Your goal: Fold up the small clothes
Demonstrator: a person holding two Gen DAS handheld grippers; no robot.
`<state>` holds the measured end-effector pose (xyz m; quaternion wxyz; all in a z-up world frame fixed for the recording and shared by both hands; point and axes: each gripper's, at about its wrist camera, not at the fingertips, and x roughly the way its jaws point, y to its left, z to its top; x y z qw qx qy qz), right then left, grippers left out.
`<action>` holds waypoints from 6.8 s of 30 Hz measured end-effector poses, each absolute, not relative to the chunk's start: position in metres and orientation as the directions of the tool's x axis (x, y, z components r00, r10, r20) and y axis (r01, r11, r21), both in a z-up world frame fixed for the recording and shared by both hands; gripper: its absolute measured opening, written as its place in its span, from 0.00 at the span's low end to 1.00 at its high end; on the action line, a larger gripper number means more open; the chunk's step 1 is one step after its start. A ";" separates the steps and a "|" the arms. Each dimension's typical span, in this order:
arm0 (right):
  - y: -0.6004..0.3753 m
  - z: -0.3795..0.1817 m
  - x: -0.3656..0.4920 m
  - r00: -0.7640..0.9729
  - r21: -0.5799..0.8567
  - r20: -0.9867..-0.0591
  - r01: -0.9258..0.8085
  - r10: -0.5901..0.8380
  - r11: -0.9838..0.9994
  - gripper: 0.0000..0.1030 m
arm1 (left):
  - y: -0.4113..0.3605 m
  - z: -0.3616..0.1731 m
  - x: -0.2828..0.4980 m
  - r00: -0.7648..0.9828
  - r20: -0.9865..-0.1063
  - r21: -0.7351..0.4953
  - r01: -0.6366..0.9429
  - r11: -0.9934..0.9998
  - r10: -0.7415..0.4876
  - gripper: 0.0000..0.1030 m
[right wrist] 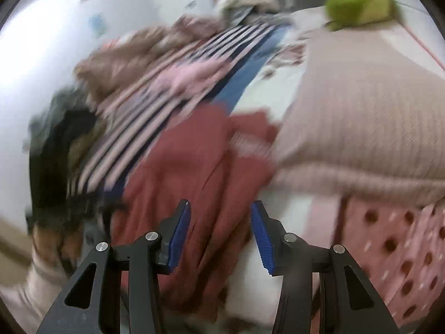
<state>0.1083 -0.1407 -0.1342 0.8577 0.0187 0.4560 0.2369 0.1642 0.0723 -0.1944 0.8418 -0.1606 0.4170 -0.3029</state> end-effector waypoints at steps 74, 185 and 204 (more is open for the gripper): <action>0.381 -0.008 0.201 0.174 0.384 -0.578 -0.804 0.797 0.454 0.24 | 0.532 0.013 0.155 0.729 -0.675 -0.204 -0.336 0.920 0.116 0.14; -0.048 -0.037 -0.048 0.853 0.041 -0.296 -0.438 0.429 0.898 1.00 | 0.096 -0.026 0.004 0.973 -0.201 0.027 -0.114 0.993 0.117 0.99; -0.052 -0.038 -0.046 0.852 0.043 -0.296 -0.440 0.432 0.897 1.00 | 0.093 -0.023 0.002 0.974 -0.197 0.036 -0.109 0.993 0.114 0.99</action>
